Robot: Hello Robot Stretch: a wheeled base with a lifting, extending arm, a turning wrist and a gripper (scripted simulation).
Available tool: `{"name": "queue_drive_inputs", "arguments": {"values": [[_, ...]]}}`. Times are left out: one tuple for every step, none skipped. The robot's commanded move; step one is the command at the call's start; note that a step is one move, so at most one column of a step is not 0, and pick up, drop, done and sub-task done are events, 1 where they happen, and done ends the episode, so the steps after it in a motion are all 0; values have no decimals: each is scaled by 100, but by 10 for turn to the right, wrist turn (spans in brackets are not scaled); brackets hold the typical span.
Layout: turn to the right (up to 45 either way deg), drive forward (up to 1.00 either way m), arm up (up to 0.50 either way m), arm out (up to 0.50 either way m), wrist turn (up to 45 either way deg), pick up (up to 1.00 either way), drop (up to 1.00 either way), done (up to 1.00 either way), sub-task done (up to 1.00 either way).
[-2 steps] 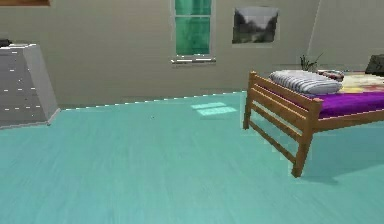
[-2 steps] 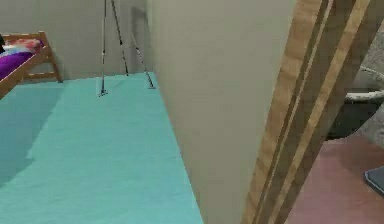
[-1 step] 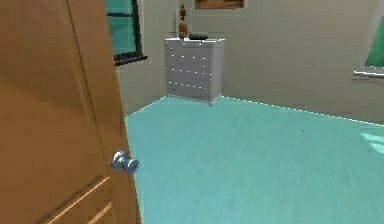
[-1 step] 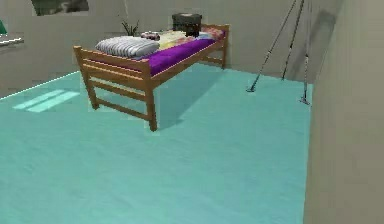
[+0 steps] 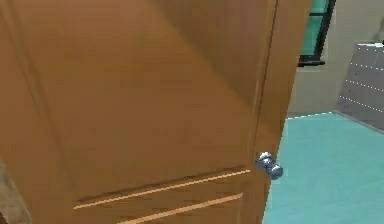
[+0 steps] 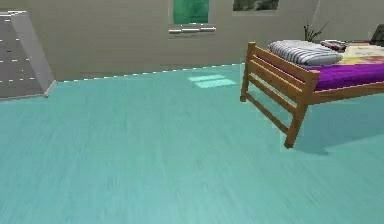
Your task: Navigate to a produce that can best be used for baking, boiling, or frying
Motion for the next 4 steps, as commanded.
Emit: {"name": "queue_drive_inputs", "arguments": {"values": [[-150, 0, 0, 0, 0, 0, 0, 0, 0], [0, 15, 0, 0, 0, 0, 0, 0, 0], [-450, 0, 0, 0, 0, 0, 0, 0, 0], [-450, 0, 0, 0, 0, 0, 0, 0, 0]]}}
